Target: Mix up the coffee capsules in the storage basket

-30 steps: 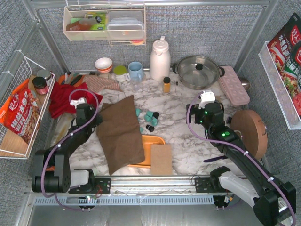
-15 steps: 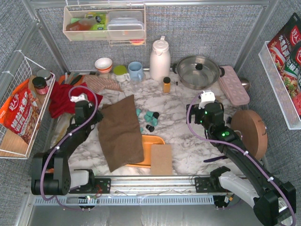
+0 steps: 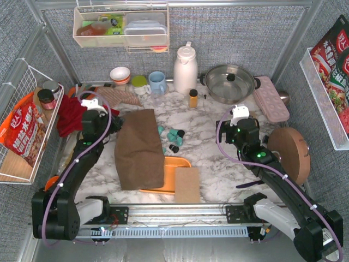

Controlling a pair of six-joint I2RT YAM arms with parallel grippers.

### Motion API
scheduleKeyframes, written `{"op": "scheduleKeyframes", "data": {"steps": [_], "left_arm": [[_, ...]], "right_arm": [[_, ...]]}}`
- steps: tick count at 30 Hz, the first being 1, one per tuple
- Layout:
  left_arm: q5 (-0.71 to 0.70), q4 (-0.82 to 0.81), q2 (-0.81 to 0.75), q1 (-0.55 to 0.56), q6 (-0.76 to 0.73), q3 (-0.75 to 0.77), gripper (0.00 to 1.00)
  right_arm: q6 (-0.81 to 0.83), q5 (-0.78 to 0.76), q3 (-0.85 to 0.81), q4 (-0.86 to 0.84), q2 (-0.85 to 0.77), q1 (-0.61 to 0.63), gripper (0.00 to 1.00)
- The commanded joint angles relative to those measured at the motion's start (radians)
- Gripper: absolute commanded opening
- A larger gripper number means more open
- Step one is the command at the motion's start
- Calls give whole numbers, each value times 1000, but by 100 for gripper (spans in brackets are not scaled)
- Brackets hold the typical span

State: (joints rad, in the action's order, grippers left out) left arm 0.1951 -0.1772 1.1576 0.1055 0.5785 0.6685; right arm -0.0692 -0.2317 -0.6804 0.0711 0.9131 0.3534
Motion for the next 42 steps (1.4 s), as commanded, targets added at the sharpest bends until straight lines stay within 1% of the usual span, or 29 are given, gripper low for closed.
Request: {"op": "scheduleKeyframes", "data": {"steps": [1,11,18,20,22,26,30,33,38,42], "left_arm": [[46,29,-32,7,24,74,0],[171,63,3,27,149,265,0],[190,118,39,78,159,411,0],[192,142,52,96,154,459,0],[198,158,65,113,148,503,0],[193,190,90,147,135,578,0],[192,215,115,172,119,649,0],[206,233,135,184,106,709,0],[256,232,163,207,83,771,0],[293,224,172,233,52,793,0]], "right_arm": [[-5,-2,-15,1,0,1,99],[-4,-1,-17,7,1,2,99],[7,38,-15,-5,-9,1,99],[17,86,-26,-7,-11,1,99],[22,167,-51,-4,-15,4,98],[41,317,-107,-31,-12,37,94],[121,449,-198,-40,34,88,87],[184,530,-283,-41,89,139,86],[250,605,-421,-97,209,216,86],[262,615,-505,-177,334,253,86]]}}
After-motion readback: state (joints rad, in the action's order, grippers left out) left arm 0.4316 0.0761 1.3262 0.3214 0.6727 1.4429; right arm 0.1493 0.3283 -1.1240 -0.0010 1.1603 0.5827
